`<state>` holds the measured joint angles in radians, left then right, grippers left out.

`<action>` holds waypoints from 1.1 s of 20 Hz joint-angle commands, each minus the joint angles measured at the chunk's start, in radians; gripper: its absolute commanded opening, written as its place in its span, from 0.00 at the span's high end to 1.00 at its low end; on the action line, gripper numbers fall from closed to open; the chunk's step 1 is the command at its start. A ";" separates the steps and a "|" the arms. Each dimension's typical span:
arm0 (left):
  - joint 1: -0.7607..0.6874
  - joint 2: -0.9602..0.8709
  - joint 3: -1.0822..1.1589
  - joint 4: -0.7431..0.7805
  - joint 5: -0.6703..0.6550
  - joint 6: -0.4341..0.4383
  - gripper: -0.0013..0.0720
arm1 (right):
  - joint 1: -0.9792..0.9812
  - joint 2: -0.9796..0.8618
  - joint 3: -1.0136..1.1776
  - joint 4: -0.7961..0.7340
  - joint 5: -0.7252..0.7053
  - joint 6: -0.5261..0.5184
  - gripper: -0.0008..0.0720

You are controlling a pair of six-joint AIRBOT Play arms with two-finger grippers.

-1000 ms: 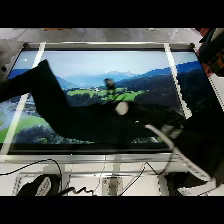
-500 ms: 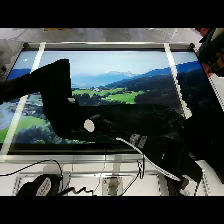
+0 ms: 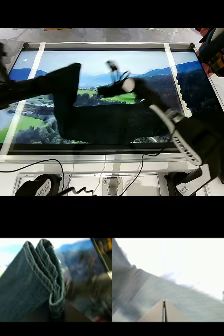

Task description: Fold the clothes and pants, and hang the long-sleeved shirts on hangers.

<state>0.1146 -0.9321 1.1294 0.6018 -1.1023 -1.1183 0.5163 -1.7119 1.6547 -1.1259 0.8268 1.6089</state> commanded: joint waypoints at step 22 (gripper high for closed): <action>0.206 -0.214 -0.144 0.439 -0.161 0.198 0.25 | -0.380 0.169 -0.005 -0.035 0.238 -0.007 0.92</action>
<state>0.1772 -1.1393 1.0649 0.9295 -1.2434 -1.0416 0.1368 -1.5421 1.6524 -1.1606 1.0534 1.6028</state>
